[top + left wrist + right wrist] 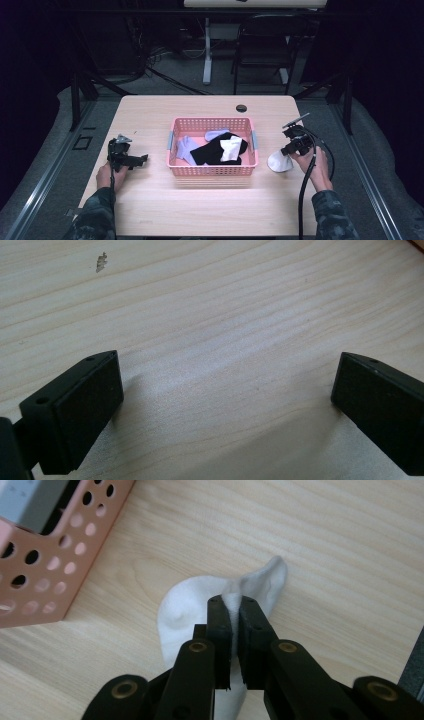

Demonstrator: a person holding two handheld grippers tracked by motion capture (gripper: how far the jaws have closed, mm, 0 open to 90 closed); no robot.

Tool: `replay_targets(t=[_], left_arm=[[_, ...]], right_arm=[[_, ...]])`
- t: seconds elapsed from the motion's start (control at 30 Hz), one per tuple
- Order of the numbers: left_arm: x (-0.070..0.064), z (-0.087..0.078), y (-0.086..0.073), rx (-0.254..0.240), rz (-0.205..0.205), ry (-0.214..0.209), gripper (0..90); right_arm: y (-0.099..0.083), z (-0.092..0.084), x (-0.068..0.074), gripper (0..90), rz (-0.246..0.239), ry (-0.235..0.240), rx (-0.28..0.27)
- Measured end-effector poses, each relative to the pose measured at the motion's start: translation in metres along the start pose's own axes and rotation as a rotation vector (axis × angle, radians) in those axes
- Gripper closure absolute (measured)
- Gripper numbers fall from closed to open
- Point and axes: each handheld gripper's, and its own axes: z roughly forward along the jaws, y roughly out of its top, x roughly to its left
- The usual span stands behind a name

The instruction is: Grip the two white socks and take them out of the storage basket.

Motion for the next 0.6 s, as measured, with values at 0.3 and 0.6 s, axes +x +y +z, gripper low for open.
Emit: replay_targets(t=[0.3, 0.6], left_arm=[[0.0, 0.0, 0.0, -0.002, -0.002, 0.0, 0.0], [0.0, 0.0, 0.0, -0.001, -0.001, 0.0, 0.0]], right_arm=[[-0.003, 0.007, -0.004, 43.2, 0.029, 0.015, 0.02], [-0.001, -0.016, -0.001, 16.6, 0.042, 0.029, -0.063]])
